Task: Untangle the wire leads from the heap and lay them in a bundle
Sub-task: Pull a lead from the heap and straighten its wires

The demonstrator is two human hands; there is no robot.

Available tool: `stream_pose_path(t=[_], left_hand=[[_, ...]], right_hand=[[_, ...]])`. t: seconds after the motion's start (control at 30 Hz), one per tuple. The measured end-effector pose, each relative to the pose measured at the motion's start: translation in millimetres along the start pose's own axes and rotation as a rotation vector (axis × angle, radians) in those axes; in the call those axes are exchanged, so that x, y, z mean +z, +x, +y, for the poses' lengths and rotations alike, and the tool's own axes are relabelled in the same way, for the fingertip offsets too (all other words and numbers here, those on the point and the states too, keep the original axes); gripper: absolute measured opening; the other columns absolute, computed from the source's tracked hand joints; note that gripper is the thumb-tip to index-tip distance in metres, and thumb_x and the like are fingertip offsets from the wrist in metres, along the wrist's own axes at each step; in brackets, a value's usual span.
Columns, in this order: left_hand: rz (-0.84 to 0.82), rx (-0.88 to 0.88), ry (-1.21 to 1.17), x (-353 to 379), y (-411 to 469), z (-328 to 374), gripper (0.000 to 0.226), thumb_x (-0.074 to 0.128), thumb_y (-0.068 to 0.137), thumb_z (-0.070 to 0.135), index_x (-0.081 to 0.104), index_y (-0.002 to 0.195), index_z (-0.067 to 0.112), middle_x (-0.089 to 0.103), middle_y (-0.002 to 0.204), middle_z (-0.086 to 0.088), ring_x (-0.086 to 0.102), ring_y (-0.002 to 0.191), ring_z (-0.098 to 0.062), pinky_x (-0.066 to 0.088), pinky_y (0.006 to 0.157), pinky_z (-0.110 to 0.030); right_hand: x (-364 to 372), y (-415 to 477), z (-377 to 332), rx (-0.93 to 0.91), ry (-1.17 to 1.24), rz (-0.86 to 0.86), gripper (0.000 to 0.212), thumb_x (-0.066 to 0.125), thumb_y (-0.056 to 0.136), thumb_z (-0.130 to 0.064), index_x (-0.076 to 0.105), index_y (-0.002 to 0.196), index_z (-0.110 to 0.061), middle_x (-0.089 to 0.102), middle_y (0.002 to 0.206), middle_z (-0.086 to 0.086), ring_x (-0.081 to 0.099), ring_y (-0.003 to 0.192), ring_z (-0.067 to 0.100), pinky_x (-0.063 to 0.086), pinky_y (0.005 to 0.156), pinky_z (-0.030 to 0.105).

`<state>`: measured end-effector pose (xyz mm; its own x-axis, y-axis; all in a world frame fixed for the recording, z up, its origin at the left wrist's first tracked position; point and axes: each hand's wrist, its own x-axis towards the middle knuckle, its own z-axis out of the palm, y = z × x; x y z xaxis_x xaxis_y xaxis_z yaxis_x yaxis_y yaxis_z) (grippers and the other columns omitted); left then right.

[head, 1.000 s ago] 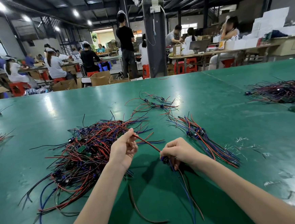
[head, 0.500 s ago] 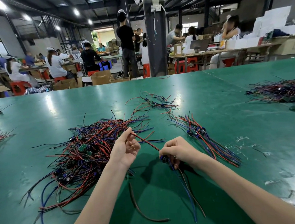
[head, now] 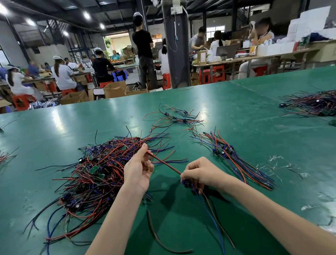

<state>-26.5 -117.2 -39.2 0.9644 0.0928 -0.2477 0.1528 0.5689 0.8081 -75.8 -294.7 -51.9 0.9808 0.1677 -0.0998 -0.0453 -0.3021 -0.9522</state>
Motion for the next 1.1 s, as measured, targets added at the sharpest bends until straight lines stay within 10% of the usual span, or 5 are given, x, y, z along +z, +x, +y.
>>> stream_pose_path(t=[0.7,1.1], left_hand=[[-0.056,-0.155,-0.174,-2,3,0,0.026,0.061,0.089,0.015,0.049,0.067,0.009,0.048,0.043,0.002,0.033,0.033,-0.007,0.031,0.035,-0.016],[0.152,0.477,0.330,-2,2,-11,0.028,0.070,0.085,0.024,0.058,0.063,0.011,0.048,0.058,0.002,0.034,0.050,-0.009,0.032,0.052,-0.022]], right_hand=[[0,0,-1,-0.014,-0.014,-0.063,0.018,0.062,0.084,-0.007,0.064,0.066,-0.006,0.059,0.062,0.014,0.050,0.037,0.013,0.043,0.038,0.020],[2,-6,-7,-0.023,0.049,-0.190,0.030,0.062,0.084,-0.009,0.067,0.056,-0.016,0.063,0.084,0.022,0.048,0.045,0.014,0.044,0.041,0.019]])
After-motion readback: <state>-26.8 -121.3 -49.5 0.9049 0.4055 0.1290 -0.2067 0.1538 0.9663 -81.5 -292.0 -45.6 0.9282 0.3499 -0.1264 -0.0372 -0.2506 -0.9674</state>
